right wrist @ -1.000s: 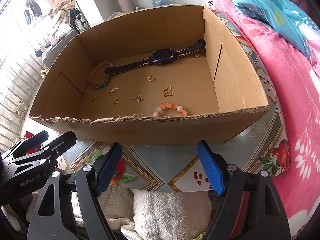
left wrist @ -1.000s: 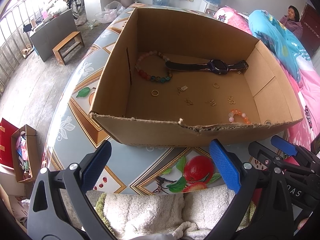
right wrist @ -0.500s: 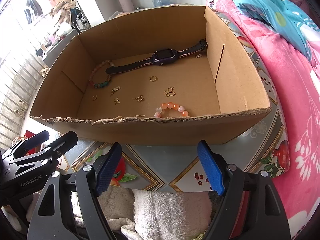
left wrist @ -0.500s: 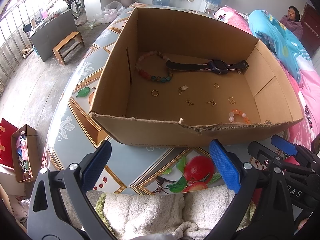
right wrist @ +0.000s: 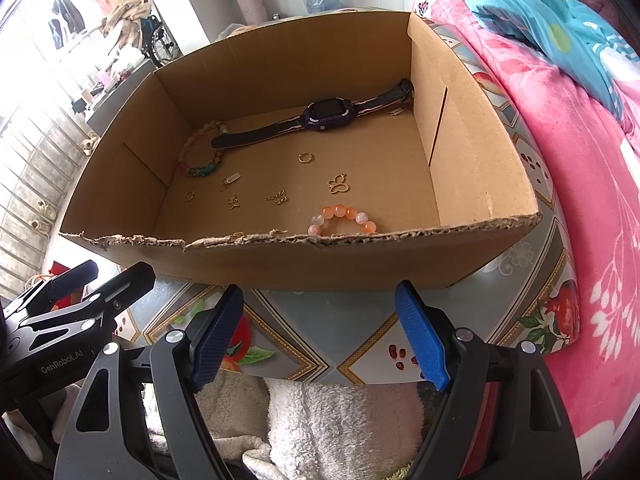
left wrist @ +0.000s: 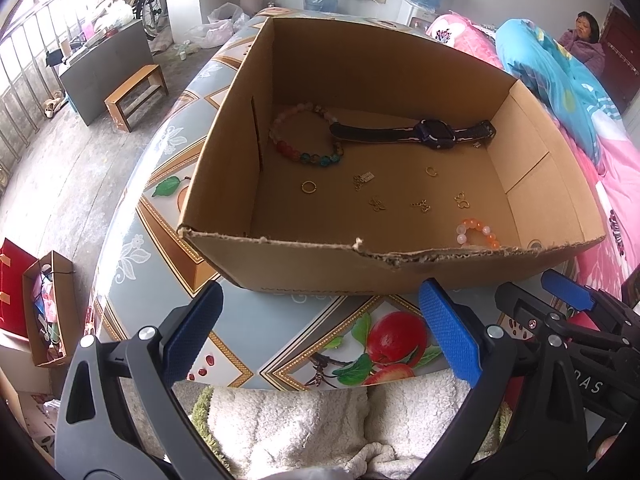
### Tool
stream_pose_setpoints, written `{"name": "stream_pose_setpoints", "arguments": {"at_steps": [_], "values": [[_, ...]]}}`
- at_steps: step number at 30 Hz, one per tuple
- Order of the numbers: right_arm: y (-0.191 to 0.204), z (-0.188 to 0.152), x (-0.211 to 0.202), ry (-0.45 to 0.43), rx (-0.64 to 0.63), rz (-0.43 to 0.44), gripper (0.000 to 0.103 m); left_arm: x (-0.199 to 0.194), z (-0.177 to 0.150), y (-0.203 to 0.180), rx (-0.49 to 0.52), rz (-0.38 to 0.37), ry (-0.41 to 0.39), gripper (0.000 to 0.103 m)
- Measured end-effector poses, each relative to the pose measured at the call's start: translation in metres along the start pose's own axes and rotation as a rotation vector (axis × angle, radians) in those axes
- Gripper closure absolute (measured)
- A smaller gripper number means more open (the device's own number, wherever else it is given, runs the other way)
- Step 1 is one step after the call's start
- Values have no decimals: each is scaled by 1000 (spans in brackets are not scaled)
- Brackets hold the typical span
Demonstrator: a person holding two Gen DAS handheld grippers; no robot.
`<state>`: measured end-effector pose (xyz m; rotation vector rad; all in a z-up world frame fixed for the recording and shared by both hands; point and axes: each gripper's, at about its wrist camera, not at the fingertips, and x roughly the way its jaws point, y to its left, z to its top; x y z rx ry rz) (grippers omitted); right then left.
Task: Organize jewelry
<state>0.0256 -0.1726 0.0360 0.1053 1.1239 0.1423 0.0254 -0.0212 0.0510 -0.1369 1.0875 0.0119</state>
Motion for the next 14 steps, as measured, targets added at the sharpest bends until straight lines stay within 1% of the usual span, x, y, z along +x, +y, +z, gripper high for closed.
{"name": "stream_pose_setpoints", "arguments": {"at_steps": [14], "values": [[0,0,1,0,-3,0,27,0,0,2,-5,3,3,8]]}}
